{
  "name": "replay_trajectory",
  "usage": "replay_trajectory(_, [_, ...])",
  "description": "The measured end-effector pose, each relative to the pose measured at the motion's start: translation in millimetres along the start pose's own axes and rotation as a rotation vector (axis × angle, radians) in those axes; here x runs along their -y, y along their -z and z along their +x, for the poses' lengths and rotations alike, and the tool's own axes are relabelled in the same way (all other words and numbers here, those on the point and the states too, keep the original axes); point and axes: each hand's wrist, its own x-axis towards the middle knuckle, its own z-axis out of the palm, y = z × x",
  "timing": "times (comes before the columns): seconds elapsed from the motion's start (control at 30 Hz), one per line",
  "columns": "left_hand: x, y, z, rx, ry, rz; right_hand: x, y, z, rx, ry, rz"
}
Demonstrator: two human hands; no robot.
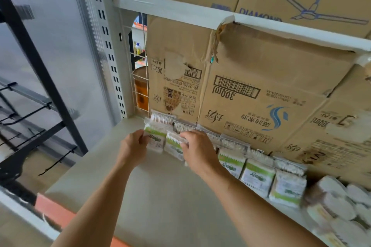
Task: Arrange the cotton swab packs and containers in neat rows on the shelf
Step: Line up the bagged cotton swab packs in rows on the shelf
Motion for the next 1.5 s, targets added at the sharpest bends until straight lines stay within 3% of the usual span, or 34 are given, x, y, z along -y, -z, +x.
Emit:
replay_trajectory(0.13, [1, -2, 3, -0.002, -0.005, -0.011, -5, -5, 5, -0.081, 0.056, -0.272])
replay_trajectory(0.23, [1, -5, 4, -0.02, 0.007, -0.042, -6, -7, 3, -0.027, 0.003, -0.342])
replay_trajectory(0.4, [4, -9, 4, -0.001, 0.026, -0.043, -11, -13, 1, 0.073, -0.084, -0.371])
replay_trajectory(0.63, [0, -12, -9, -0.076, 0.063, -0.126, -11, -1, -18, -0.071, -0.126, -0.219])
replay_trajectory(0.77, [-16, -23, -39, -0.196, -0.117, 0.014, -23, 18, -49, -0.089, -0.207, -0.142])
replay_trajectory(1.07, [-68, -73, -86, -0.037, -0.509, 0.171, -60, 57, -112, -0.007, -0.422, -0.135])
replay_trajectory(1.5, [-135, -136, -197, 0.145, -0.673, 0.212, -111, 119, -214, -0.129, -0.523, -0.186])
